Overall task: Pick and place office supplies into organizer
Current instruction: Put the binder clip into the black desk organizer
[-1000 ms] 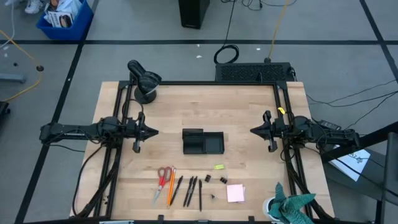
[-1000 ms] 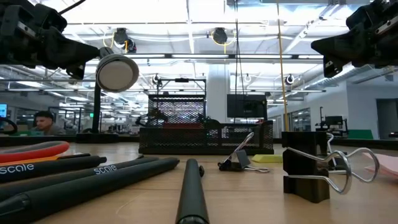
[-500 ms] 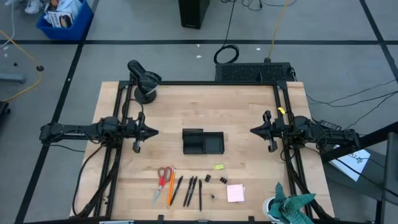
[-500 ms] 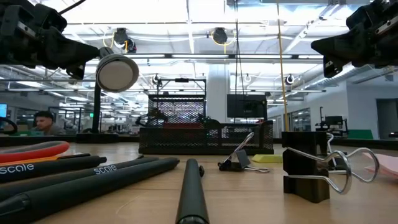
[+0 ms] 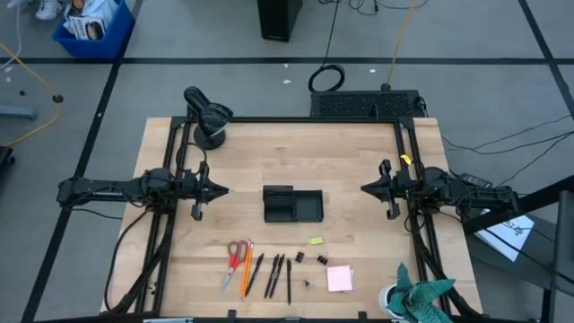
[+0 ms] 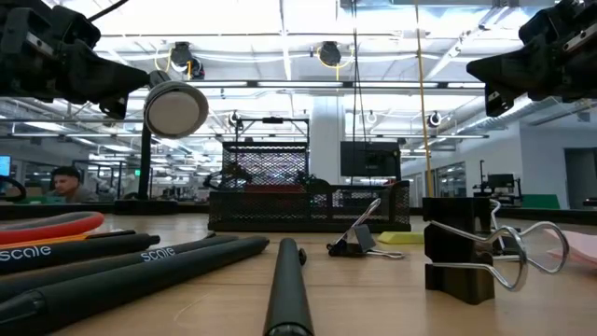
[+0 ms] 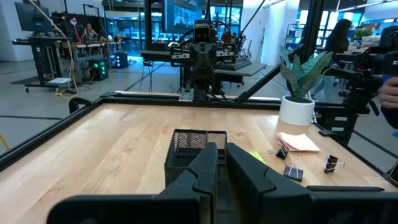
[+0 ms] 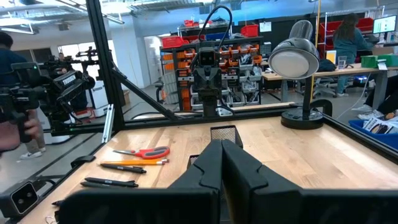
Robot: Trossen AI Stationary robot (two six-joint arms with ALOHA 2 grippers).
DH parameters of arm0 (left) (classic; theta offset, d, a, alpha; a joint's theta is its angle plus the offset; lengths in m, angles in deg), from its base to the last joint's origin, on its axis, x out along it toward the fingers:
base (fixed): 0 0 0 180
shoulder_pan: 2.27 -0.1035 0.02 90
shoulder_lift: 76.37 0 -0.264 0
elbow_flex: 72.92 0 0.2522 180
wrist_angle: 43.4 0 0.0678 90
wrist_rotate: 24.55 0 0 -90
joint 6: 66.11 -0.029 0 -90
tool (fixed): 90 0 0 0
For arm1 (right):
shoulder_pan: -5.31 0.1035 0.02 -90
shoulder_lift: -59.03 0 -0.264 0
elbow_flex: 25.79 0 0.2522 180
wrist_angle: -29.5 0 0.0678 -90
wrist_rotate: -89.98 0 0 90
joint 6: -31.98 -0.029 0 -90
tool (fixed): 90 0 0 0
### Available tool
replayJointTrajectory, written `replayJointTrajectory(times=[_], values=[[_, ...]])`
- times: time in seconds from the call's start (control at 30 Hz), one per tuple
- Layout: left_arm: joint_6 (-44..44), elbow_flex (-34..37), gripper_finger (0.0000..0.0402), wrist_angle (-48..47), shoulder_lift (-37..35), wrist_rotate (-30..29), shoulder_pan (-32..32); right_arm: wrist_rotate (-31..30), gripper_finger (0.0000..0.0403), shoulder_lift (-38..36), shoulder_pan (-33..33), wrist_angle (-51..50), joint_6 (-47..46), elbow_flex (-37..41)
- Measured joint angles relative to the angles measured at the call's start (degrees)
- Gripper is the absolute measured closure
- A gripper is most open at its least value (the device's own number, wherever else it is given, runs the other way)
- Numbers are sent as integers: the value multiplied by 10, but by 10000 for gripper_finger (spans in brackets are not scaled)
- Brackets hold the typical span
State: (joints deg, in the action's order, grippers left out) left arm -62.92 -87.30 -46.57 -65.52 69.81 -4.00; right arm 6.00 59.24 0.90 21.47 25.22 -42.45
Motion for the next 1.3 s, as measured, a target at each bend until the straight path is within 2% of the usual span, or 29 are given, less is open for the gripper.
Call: replayJointTrajectory(times=[0.17,0.47,0.6,0.7,0.83,0.93,1.13,1.3], values=[[11,0,366,7,0,0,0,0,403,0,0,0,0,0],[111,-1,366,100,0,0,0,-1,403,0,0,1,33,0],[109,0,366,97,0,-13,0,-3,401,1,0,9,52,0],[81,0,366,101,0,-21,0,-22,391,16,0,55,60,0],[1,0,366,103,0,-26,0,-64,359,60,0,130,79,-2],[-46,0,366,103,0,-41,0,-106,320,105,0,141,82,-9],[-120,0,366,103,0,-69,0,-105,238,218,18,142,36,-58],[-118,0,366,103,0,-75,0,-105,204,310,76,128,38,-131]])
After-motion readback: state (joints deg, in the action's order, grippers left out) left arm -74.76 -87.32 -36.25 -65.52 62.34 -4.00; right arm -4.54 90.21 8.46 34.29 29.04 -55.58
